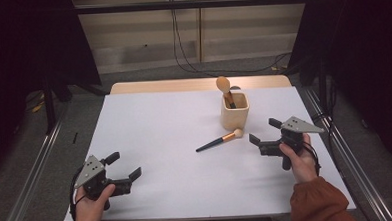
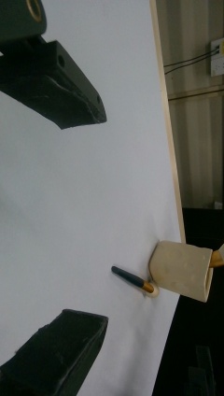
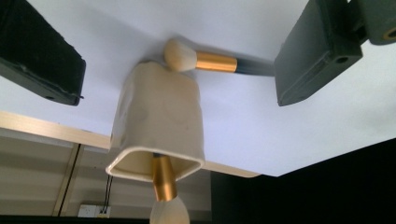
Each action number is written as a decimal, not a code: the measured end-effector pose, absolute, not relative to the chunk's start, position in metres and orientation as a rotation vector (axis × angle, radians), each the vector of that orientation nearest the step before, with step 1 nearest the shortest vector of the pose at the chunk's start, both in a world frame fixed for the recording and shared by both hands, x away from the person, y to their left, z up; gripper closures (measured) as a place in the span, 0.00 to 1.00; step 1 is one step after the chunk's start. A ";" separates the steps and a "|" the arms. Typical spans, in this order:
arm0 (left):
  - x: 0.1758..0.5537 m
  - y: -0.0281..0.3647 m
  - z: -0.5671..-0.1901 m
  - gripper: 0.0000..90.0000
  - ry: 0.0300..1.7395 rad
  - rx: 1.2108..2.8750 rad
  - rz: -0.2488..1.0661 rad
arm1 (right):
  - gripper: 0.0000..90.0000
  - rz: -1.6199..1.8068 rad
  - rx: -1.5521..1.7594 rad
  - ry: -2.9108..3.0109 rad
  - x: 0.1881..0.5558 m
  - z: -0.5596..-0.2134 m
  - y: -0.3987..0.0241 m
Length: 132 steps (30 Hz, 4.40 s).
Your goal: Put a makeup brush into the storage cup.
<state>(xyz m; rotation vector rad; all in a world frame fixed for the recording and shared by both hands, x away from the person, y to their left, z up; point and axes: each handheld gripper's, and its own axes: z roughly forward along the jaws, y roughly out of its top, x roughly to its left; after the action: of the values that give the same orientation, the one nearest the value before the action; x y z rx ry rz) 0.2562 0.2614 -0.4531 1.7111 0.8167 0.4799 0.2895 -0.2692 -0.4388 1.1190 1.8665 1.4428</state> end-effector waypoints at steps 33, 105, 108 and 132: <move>0.250 0.262 -0.452 0.04 0.829 1.698 0.486 | 0.02 1.383 1.157 1.830 0.226 -0.457 -0.291; 0.256 0.259 -0.452 0.04 0.809 1.697 0.498 | 0.02 1.500 1.044 1.875 0.316 -0.420 -0.245; 0.255 0.260 -0.452 0.04 0.816 1.689 0.496 | 0.02 1.488 1.041 1.874 0.324 -0.416 -0.245; 0.257 0.258 -0.453 0.04 0.815 1.708 0.483 | 0.00 1.322 1.046 2.180 0.351 -0.415 -0.242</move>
<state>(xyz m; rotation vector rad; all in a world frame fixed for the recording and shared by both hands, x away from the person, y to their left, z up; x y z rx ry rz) 0.2568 0.2585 -0.4531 1.7079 0.8147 0.4835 0.3507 -0.2424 -0.4150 1.0459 2.1799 1.3221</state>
